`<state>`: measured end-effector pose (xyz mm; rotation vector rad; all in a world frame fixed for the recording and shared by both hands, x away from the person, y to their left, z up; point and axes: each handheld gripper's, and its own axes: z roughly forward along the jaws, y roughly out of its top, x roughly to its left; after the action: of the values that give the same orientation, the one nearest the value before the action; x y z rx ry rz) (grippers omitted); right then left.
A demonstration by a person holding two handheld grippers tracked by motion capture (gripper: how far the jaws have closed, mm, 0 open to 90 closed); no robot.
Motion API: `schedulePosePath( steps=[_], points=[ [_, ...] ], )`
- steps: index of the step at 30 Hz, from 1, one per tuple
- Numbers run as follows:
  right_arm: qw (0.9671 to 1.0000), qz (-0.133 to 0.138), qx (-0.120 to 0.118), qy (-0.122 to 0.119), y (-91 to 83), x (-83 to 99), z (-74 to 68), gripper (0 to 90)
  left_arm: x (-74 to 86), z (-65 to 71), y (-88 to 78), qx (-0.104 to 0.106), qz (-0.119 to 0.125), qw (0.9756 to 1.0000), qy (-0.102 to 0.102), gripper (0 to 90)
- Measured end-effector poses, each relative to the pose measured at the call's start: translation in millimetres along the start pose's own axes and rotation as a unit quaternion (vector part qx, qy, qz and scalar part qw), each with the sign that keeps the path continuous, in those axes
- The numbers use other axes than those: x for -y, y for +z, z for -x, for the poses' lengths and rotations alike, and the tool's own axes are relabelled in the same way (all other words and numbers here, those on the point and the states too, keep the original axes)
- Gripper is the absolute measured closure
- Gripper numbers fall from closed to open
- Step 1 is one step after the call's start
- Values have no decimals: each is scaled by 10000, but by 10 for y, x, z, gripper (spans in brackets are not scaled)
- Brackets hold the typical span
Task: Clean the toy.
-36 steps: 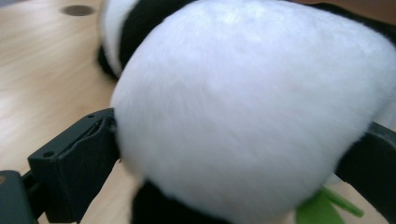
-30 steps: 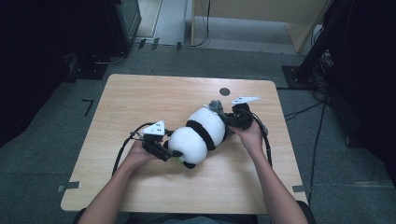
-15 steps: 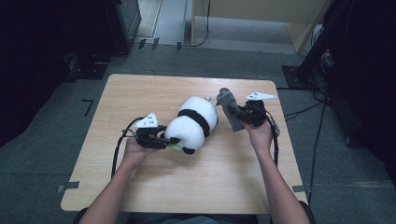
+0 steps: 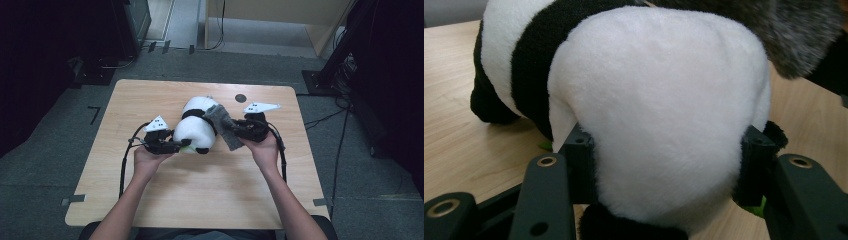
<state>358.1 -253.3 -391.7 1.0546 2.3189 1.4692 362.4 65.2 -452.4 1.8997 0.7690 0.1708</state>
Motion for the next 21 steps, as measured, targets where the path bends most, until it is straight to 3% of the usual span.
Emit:
schedulePosePath(
  steps=[2, 8, 12, 16, 21],
  points=[
    [9998, -10, -130, -115, 43, -19, -111, 767, -5, 15, 7, -49, 40, 9999, -121, 429],
    [9989, -74, -294, -355, 180, -31, -355, 754, -20, 118, 40, -154, 72, 9996, -214, 425],
    [9987, -53, -252, -450, 240, -5, -409, 671, -38, 196, 69, -290, 77, 9991, -294, 425],
    [9990, 52, -198, -402, 251, 34, -412, 725, -54, 206, 75, -314, 103, 9989, -345, 425],
    [9983, 18, -163, -563, 242, 39, -494, 758, -75, 196, 80, -376, 130, 9984, -400, 423]
  ],
)
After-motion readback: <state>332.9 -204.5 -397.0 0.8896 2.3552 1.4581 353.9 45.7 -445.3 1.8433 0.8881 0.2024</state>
